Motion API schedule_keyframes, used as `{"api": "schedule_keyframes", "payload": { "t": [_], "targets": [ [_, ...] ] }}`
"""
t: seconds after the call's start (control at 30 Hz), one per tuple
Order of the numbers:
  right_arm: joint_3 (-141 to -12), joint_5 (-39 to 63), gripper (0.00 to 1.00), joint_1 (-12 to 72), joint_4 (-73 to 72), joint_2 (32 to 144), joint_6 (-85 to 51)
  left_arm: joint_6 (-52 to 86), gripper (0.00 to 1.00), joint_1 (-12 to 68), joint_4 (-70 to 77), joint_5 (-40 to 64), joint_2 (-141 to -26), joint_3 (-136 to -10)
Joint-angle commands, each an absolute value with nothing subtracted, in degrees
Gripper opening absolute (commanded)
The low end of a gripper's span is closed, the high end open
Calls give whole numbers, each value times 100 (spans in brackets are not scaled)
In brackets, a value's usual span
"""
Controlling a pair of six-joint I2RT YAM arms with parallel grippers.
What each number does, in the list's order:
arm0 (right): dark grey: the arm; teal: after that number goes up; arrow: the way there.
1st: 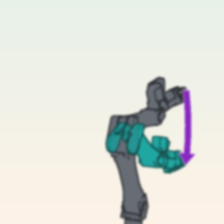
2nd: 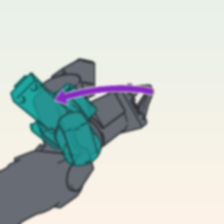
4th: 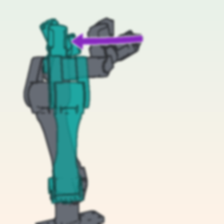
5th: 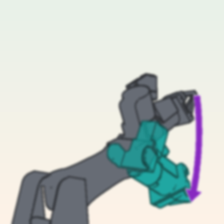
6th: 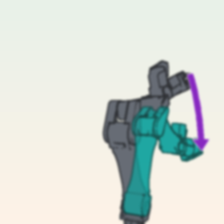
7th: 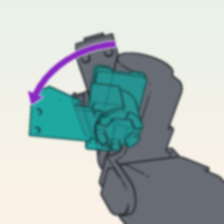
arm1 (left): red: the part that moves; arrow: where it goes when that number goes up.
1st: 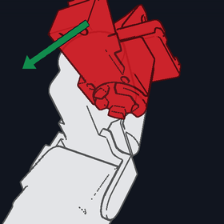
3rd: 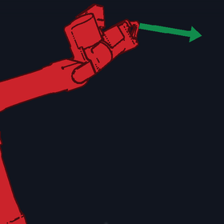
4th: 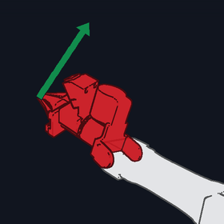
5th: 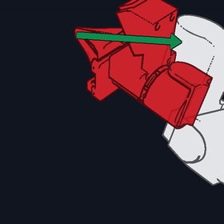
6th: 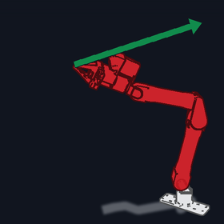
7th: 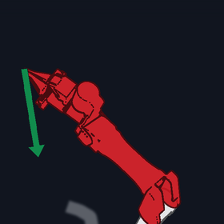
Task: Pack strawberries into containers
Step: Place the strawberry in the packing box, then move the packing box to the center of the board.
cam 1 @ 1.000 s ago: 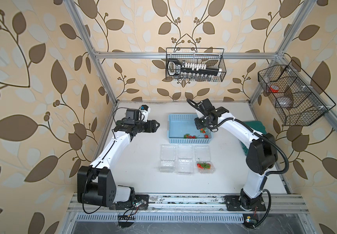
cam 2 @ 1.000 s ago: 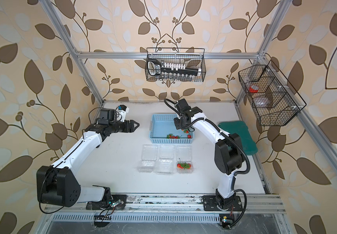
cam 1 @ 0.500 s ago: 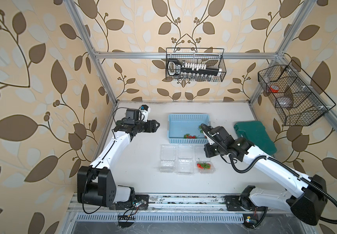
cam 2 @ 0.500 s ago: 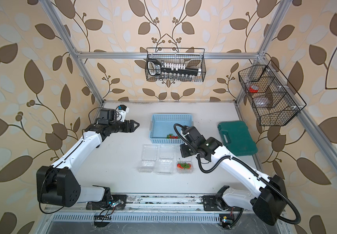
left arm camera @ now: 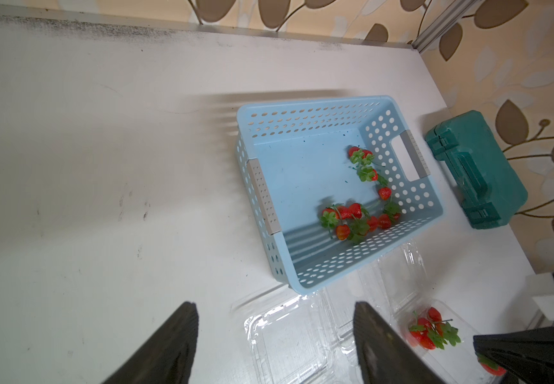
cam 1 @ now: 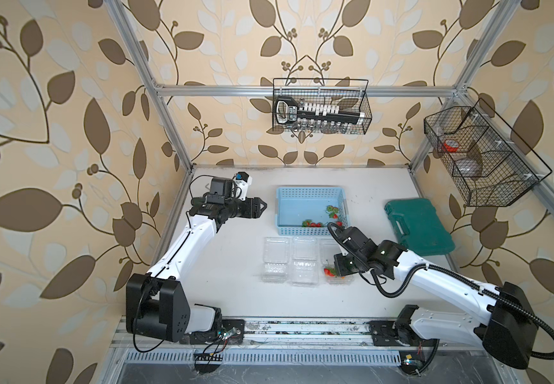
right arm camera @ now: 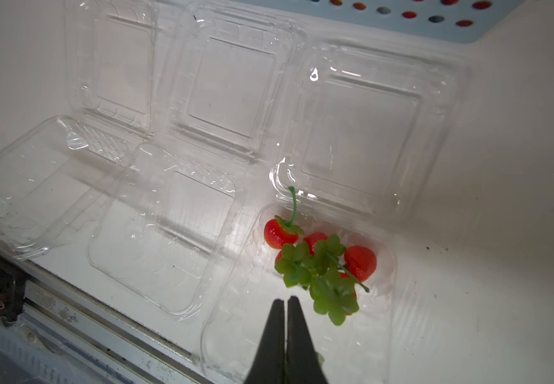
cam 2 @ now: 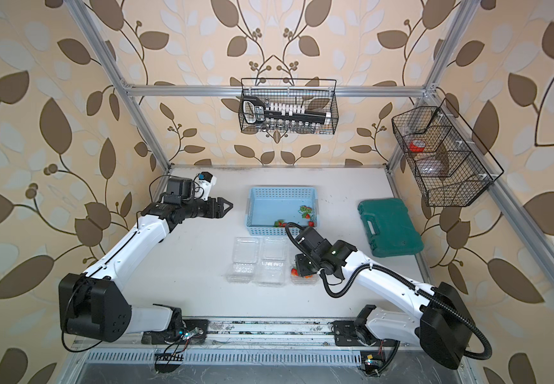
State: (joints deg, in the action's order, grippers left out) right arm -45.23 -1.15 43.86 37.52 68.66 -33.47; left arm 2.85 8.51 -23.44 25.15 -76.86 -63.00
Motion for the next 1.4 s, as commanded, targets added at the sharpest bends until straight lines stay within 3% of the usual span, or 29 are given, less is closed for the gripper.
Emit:
{"api": "schedule_keyframes", "payload": {
  "t": [0.0, 0.2, 0.43, 0.57, 0.93, 1.37],
  "targets": [
    [-4298, -246, 0, 4471, 3728, 6926, -3468, 145, 75, 1012, -2492, 2624, -7384, -6626],
    [-3965, -408, 4, 4782, 3660, 6949, -3788, 259, 75, 1427, -2727, 2445, -7282, -6798],
    [-3900, -615, 31, 4938, 3778, 6776, -3946, 441, 74, 2095, -2952, 2064, -7074, -6637],
    [-3980, -868, 36, 4933, 3975, 6460, -4036, 501, 74, 2433, -3005, 1855, -7031, -6543],
    [-4227, -907, 39, 4870, 4907, 5574, -5129, 559, 74, 2794, -3054, 1652, -7066, -6464],
    [-3240, -222, 41, 4572, 4392, 4614, -7141, 566, 74, 2852, -2901, 1756, -7092, -6360]
  ]
}}
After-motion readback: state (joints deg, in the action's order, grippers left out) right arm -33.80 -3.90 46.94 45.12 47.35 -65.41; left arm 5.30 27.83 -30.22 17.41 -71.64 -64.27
